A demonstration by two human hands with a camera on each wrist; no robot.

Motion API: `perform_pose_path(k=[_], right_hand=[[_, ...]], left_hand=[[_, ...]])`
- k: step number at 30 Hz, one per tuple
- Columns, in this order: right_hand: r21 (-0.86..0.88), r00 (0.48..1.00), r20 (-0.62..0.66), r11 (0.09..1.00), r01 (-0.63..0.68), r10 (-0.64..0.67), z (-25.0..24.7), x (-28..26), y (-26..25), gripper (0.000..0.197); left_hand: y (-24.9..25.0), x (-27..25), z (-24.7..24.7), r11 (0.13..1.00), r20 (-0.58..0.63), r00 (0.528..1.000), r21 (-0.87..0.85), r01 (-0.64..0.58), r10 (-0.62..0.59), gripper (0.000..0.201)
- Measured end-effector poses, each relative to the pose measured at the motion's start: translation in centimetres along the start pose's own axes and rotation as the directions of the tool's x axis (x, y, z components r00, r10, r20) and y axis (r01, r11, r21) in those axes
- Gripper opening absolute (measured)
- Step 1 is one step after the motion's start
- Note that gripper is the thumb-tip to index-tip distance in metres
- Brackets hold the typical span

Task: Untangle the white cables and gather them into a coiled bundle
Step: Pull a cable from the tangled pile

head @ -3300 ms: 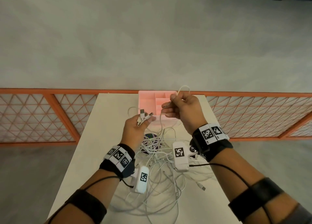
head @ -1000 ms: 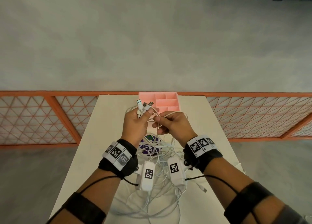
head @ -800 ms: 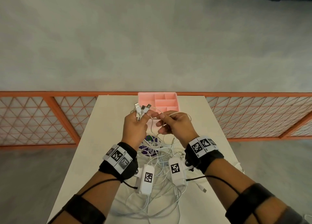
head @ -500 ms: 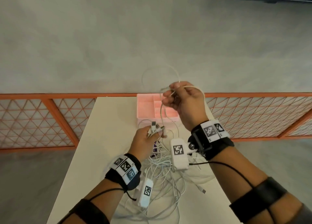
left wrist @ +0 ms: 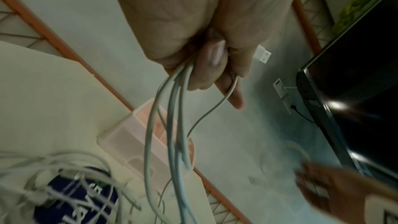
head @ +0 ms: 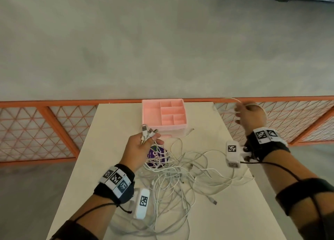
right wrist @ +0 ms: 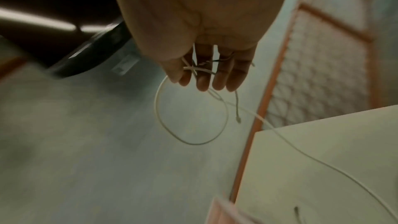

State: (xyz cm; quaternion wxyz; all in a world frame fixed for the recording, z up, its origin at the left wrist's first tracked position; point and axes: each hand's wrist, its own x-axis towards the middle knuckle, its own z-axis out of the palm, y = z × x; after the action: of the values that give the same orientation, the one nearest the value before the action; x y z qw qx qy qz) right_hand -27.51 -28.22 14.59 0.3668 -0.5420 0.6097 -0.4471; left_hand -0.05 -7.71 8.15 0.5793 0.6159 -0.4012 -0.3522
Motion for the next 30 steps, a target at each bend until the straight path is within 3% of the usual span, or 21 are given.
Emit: perform_pose_path(k=[5, 9, 12, 18, 21, 23, 27, 28, 30], right_hand=[[-0.14, 0.955, -0.158, 0.952, -0.272, 0.249, -7.0, 3.0, 4.7, 0.022], [-0.38, 0.894, -0.204, 0.809, -0.448, 0.399, -8.4, 2.0, 9.7, 0.057], [-0.7, 0.893, -0.069, 0.617, -0.361, 0.444, -7.5, 0.1, 13.3, 0.042], [-0.882, 0.929, -0.055, 0.418, -0.218, 0.366, -4.6, -1.6, 16.1, 0.06], [-0.95, 0.934, -0.04, 0.276, -0.146, 0.355, -3.3, -2.4, 14.3, 0.06], [-0.939, 0.945, 0.068, 0.34, -0.047, 0.319, -1.9, -2.8, 12.4, 0.051], [-0.893, 0.896, 0.319, 0.415, 0.174, 0.311, 1.7, -4.6, 7.2, 0.044], [-0.84, 0.87, 0.409, 0.487, 0.24, 0.276, 2.7, -5.4, 5.9, 0.048], [-0.514, 0.784, 0.612, 0.807, 0.29, 0.107, 5.0, -7.6, 3.3, 0.052]], left_hand=[[0.1, 0.1, -1.5, 1.0, -0.047, 0.999, 0.018, -0.012, 0.012, 0.019], [0.5, 0.1, -0.6, 0.998, -0.042, 0.997, 0.035, -0.057, 0.058, 0.015], [1.3, 0.1, 0.3, 0.998, -0.035, 0.998, 0.019, -0.054, 0.054, 0.016], [2.3, 0.5, 0.8, 0.998, -0.02, 0.999, 0.046, -0.038, 0.039, 0.02], [1.8, 1.0, 1.2, 0.998, 0.011, 0.999, 0.045, -0.044, 0.044, 0.022], [1.8, 1.1, 1.8, 0.999, 0.041, 0.998, -0.003, -0.046, 0.046, 0.026], [2.2, 1.4, 2.8, 0.998, 0.081, 0.996, -0.041, -0.037, 0.04, 0.025], [2.4, 1.4, 3.1, 0.999, 0.092, 0.995, -0.018, -0.048, 0.049, 0.025], [2.9, 1.4, 3.6, 0.993, 0.114, 0.99, 0.062, -0.096, 0.088, 0.023]])
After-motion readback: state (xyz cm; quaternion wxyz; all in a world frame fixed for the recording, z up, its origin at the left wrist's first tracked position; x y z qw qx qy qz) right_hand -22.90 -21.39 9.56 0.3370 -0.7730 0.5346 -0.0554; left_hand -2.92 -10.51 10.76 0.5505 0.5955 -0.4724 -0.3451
